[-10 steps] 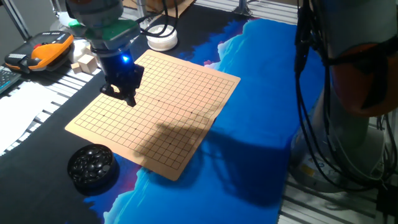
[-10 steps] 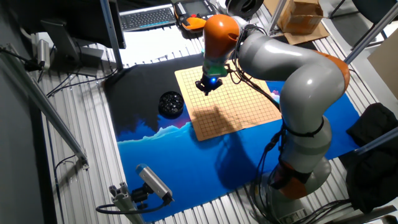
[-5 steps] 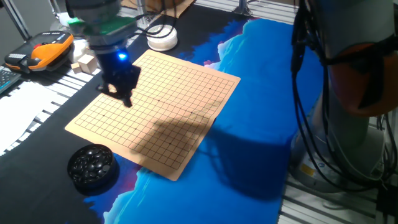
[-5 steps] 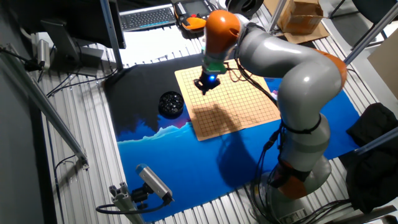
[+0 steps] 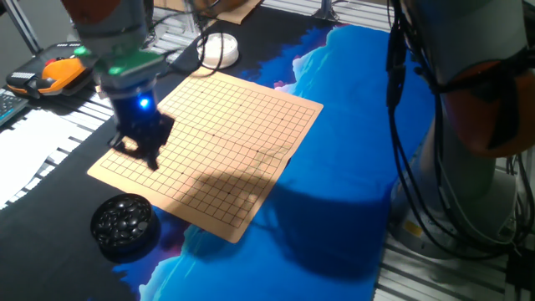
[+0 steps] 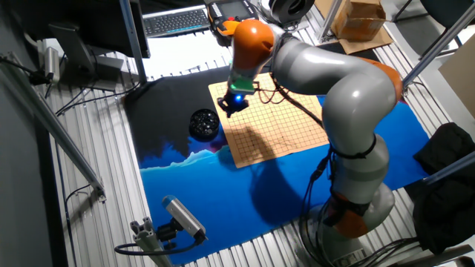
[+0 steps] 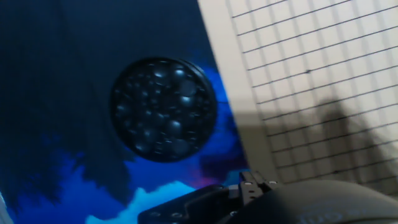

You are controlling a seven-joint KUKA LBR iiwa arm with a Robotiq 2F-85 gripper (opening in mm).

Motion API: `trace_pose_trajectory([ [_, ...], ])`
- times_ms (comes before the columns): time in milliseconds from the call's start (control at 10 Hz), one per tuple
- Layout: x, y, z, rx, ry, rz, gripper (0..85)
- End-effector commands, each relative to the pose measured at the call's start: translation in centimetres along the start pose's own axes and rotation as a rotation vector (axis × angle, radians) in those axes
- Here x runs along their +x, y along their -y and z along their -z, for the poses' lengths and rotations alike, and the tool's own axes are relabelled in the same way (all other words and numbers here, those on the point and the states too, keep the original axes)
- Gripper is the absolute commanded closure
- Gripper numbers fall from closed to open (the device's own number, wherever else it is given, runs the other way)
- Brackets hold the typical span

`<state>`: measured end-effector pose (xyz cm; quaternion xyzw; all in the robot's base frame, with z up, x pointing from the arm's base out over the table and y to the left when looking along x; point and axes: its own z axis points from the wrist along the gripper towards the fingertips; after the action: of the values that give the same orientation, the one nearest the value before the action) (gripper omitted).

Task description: Play the first move as black on the 3-4 point in the upper right corner of the Go board

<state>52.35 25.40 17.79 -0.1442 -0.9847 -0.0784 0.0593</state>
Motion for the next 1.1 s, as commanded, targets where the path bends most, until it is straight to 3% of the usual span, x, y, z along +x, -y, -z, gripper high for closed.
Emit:
trace_pose_trajectory([
  [0,-0.3,-0.4,-0.5,-0.007,0.006,-0.012,85.0],
  [600,-1.4,-2.3,-2.5,-0.046,0.015,-0.087,85.0],
  [900,-1.0,-3.0,-3.2,-0.051,0.021,-0.106,85.0],
  [1000,-0.7,-3.1,-2.9,-0.006,0.021,-0.054,85.0],
])
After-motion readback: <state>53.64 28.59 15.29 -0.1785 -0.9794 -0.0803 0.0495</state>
